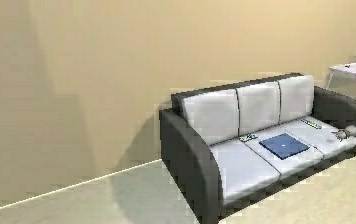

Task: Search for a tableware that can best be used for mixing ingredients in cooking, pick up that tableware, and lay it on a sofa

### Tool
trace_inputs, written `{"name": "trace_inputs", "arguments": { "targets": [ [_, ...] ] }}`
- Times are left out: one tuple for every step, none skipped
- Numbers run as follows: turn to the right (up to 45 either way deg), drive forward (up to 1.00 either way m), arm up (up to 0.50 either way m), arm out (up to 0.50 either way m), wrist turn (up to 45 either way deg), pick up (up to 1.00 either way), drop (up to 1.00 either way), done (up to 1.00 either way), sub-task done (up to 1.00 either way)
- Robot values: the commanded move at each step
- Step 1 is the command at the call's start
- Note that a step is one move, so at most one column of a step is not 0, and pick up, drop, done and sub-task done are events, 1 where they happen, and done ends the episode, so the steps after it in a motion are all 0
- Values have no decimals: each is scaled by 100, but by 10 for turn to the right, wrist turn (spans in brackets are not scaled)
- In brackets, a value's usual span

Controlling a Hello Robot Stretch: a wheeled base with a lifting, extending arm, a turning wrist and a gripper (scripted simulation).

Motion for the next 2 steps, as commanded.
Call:
{"name": "trace_inputs", "arguments": {
  "targets": [
    [-90, 0, 0, 0, 0, 0, 0, 0, 0],
    [0, 30, 0, 0, 0, 0, 0, 0, 0]
  ]
}}
